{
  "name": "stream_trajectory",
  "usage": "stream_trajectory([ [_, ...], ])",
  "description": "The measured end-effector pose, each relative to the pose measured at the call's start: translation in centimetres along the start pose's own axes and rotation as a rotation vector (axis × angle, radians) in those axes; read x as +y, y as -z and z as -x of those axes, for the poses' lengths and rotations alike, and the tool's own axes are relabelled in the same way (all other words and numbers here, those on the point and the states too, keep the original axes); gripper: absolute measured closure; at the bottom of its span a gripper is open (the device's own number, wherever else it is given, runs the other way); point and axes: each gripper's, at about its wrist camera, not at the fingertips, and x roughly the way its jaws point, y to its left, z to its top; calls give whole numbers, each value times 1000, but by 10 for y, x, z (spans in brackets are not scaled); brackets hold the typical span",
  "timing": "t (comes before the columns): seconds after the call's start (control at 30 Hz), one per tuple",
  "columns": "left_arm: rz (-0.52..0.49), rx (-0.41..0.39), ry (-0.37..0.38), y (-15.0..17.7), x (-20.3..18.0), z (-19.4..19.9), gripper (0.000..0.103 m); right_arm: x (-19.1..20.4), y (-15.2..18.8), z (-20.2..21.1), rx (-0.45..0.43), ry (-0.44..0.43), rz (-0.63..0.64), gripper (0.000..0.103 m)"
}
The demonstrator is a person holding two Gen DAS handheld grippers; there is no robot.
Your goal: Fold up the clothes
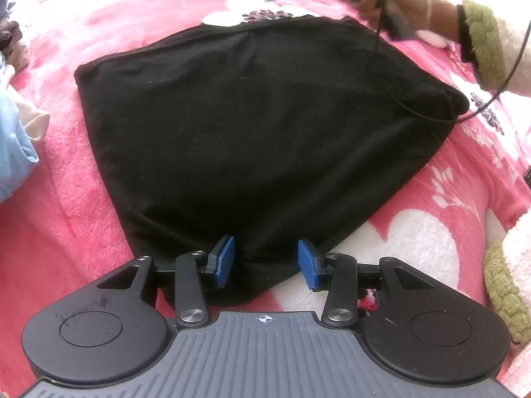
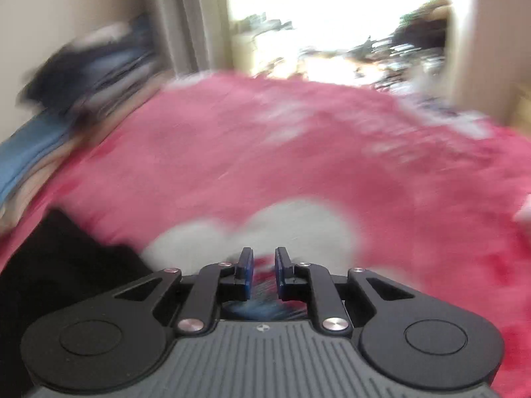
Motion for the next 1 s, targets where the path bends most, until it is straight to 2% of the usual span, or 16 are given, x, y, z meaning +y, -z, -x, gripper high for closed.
stream_trajectory([
  [0.07,-2,-5,1,1,0,0,61,-8,0,24,-8,-69,-7,87],
  [0.17,3,-14,6,3,1,-1,61,2,19,51,53,-260,77,86],
  [0.27,-10,-13,6,3,0,-1,60,-3,48,41,149,-161,157,86],
  [0.3,-15,-12,6,3,0,-1,60,-13,54,32,163,-61,151,91],
  [0.33,-18,-11,6,3,0,-2,60,-32,55,29,136,-23,80,103],
  [0.37,-21,-10,4,3,0,-2,60,-49,50,33,102,26,-19,103],
  [0.4,-22,-10,0,2,-1,-1,60,-66,45,38,68,77,-119,94],
  [0.43,-21,-11,-3,2,-2,-1,60,-73,39,42,34,134,-137,94],
  [0.47,-19,-12,-7,2,-2,-1,60,-73,34,48,6,114,-127,94],
  [0.5,-18,-13,-11,2,-3,0,60,-70,31,53,1,59,-124,92],
  [0.53,-15,-16,-13,3,-3,0,60,-61,30,55,17,-8,-105,89],
  [0.63,-15,-17,-22,4,-5,0,60,-21,34,40,100,-159,60,89],
  [0.73,-21,-13,-27,3,-7,-1,60,-24,33,41,105,-177,41,94],
  [0.83,-23,-11,-31,2,-7,0,60,-28,32,43,109,-192,19,87],
  [1.0,-16,-16,-26,3,-7,-1,59,-35,31,45,114,-217,-19,87],
])
